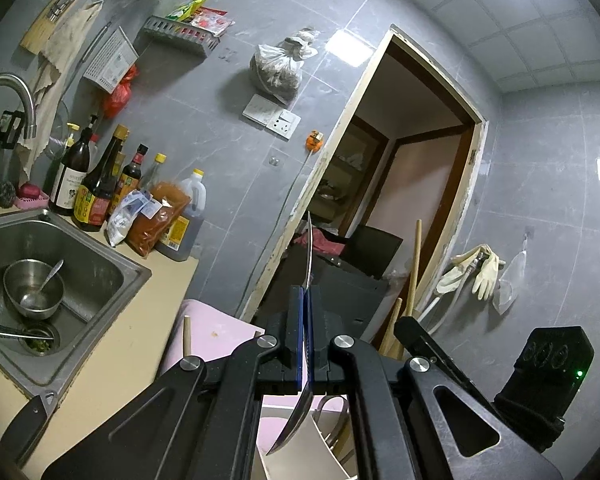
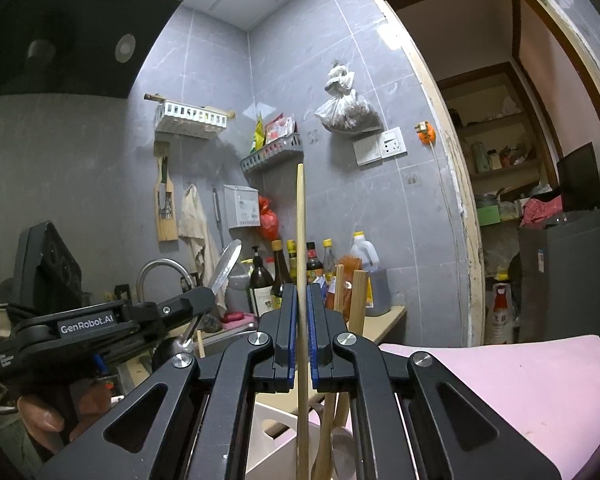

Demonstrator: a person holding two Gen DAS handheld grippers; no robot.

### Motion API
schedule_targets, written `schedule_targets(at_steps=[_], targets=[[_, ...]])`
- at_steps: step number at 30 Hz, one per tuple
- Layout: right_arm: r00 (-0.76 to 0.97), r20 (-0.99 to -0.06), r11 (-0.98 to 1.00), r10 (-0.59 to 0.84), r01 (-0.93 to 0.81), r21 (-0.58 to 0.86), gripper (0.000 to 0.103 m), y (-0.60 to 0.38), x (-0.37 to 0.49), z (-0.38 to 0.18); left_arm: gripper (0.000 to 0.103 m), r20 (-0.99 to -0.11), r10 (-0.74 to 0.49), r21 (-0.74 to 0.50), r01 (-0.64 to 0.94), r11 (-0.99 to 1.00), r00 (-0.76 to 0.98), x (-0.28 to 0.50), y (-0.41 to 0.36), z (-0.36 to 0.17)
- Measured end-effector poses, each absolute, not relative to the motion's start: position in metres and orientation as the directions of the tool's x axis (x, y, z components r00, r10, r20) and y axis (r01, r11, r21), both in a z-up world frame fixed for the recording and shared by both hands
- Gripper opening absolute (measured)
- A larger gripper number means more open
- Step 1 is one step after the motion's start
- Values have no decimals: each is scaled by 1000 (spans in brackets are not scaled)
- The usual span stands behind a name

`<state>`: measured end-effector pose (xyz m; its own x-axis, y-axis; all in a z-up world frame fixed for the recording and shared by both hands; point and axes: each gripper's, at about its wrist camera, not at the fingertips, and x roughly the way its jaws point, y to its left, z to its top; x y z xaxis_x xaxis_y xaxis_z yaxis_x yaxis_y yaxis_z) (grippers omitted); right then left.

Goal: Organize utensils
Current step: 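Lower the spoon into the white holder with the left tool while the right tool lowers its chopstick in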

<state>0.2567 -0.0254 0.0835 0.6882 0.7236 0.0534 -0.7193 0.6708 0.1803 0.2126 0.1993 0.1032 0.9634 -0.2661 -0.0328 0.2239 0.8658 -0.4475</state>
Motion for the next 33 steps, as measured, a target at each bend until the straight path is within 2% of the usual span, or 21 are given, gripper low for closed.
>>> schedule_targets(at_steps=[27, 33], targets=[[692, 37, 675, 721, -713, 190, 4, -28, 257, 80, 1, -46, -243, -419, 202, 885, 969, 206, 194, 97], [693, 35, 676, 720, -712, 190, 4, -29, 256, 80, 1, -73, -220, -393, 175, 903, 973, 205, 194, 96]])
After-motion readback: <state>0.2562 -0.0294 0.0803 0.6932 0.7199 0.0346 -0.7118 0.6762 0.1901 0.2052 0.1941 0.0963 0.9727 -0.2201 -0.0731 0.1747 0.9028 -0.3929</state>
